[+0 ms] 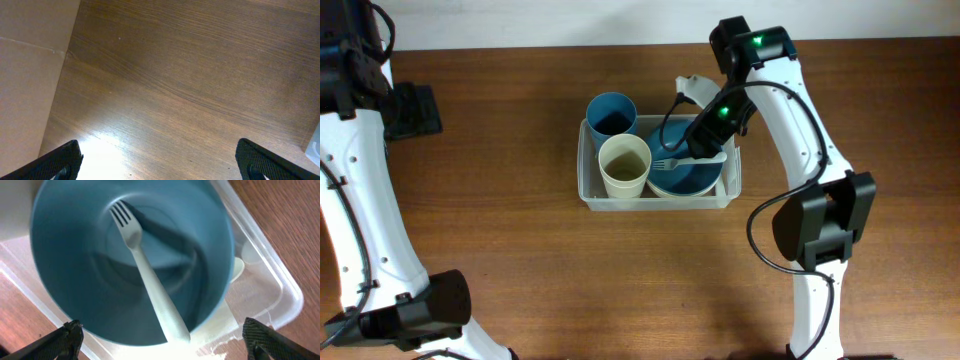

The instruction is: Pack container

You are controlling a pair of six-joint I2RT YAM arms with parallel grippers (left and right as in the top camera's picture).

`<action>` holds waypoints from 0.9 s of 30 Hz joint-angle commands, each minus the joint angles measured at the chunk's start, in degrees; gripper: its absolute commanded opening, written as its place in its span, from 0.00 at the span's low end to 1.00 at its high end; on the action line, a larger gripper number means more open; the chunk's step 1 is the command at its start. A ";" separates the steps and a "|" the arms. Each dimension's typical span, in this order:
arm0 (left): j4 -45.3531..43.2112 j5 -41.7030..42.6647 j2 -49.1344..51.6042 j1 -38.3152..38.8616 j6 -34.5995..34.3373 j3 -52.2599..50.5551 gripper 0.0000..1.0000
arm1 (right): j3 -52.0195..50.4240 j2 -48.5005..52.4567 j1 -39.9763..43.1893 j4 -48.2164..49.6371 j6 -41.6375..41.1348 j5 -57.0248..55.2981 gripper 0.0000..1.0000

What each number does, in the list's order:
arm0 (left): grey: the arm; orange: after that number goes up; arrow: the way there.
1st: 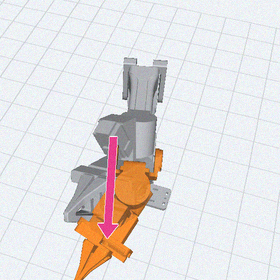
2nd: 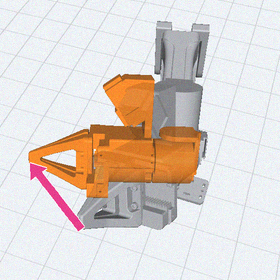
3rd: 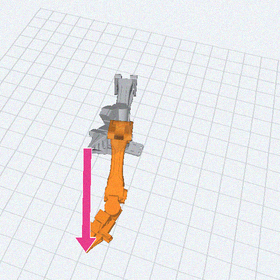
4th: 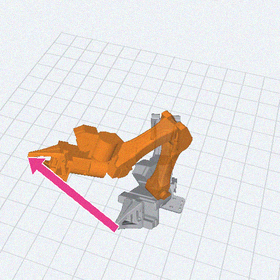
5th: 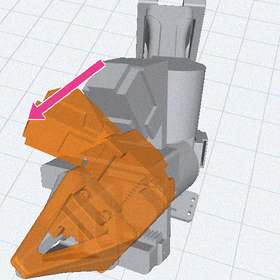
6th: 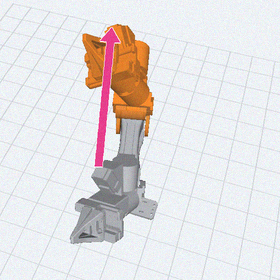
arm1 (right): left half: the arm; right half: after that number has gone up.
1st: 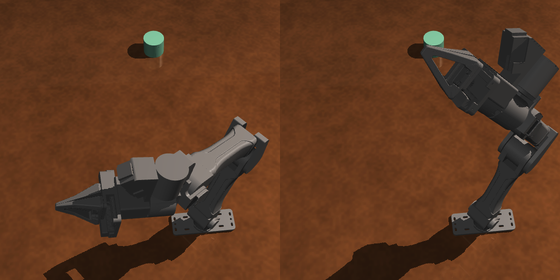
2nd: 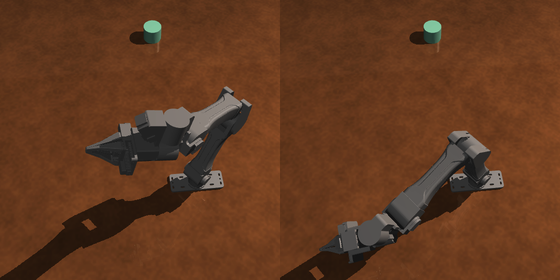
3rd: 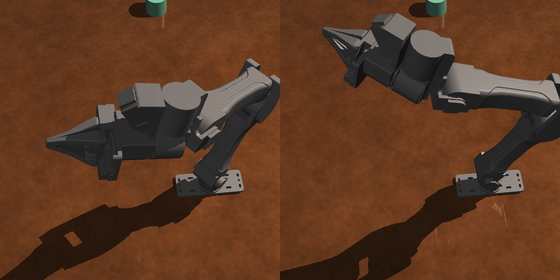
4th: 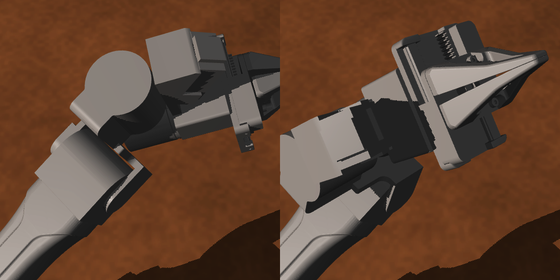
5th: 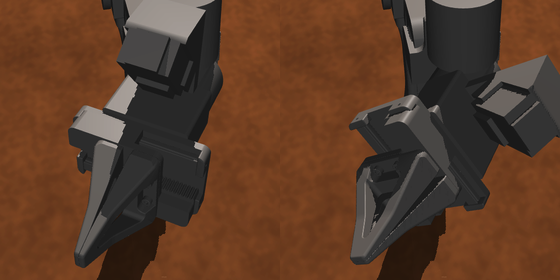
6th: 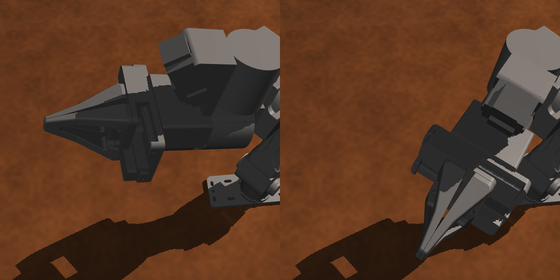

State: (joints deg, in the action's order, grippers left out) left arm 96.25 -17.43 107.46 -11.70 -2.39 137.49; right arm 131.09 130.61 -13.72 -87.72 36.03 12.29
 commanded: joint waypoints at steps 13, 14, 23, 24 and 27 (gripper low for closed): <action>-0.13 -0.81 -1.42 -0.07 0.09 0.94 1.00 | -8.02 1.03 -4.81 0.46 3.17 -2.25 0.97; -0.13 -0.83 -1.42 -0.09 0.09 0.94 1.00 | -8.85 1.03 -4.76 0.39 3.15 -3.48 0.97; -0.13 -0.81 -1.42 -0.09 0.09 0.94 1.00 | -11.26 1.03 -4.55 1.49 3.17 -4.48 0.97; -0.13 -0.81 -1.42 -0.09 0.09 0.94 1.00 | -11.26 1.03 -4.57 1.68 3.17 -4.66 0.97; -0.13 -0.81 -1.42 -0.09 0.09 0.94 1.00 | -11.26 1.03 -4.57 2.45 3.17 -7.19 0.96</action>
State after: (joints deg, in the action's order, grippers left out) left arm 96.23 -17.43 107.46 -11.70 -2.39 137.49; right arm 120.09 130.89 -18.26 -85.82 38.81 7.92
